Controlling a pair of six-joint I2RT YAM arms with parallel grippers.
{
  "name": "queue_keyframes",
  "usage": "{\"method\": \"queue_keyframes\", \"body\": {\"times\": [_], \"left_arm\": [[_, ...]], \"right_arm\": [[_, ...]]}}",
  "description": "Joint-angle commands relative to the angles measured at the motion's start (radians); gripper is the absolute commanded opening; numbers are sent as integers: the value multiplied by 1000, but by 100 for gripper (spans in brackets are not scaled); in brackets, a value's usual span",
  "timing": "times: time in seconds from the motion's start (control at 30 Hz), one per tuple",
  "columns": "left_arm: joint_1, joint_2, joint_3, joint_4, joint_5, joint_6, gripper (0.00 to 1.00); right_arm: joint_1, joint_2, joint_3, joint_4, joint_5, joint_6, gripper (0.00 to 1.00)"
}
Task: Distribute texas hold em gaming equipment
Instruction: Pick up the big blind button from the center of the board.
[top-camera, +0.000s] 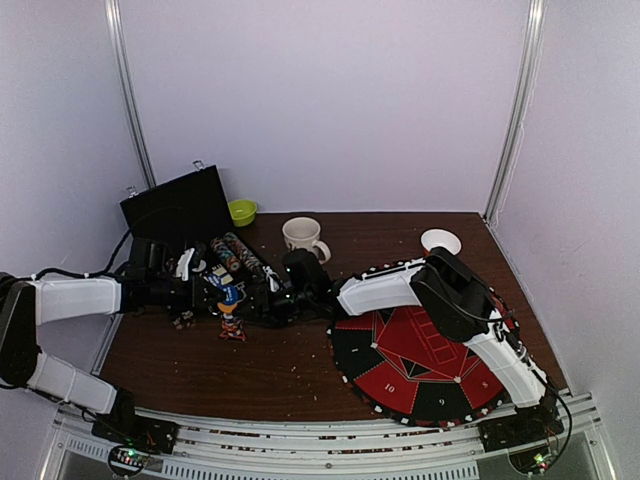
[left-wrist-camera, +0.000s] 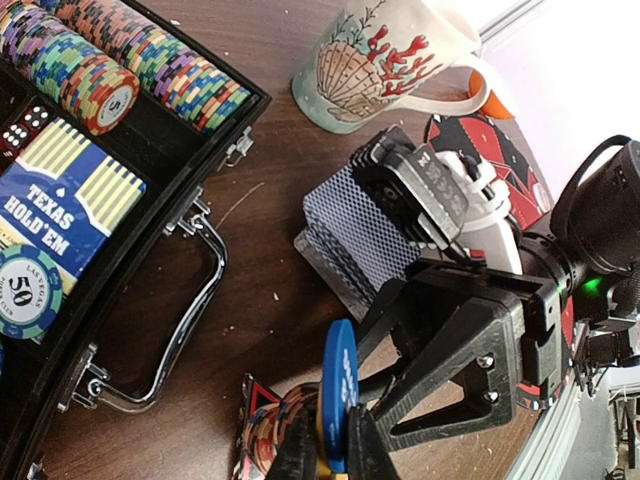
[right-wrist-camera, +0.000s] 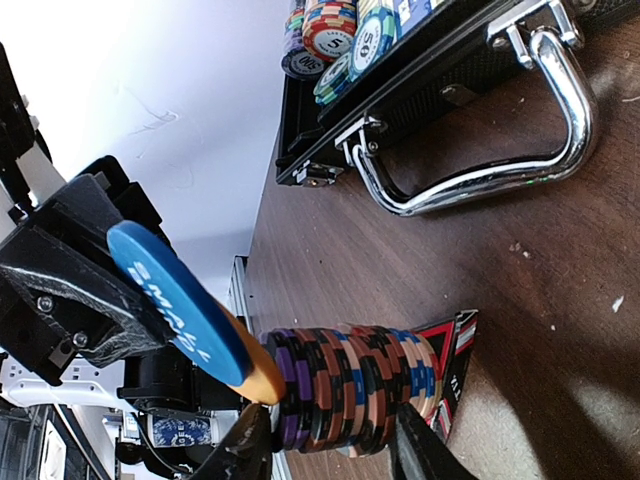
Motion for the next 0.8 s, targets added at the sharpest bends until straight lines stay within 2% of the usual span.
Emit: {"method": "queue_keyframes", "body": {"times": [0.0,0.77], "left_arm": [[-1,15,-37,-85,-68,11,0],[-1,-32,-10,-97,-93,28,0]], "right_arm": [[13,33,20,-54,21,-32,40],[18,49,67,-101,31,-65,42]]}}
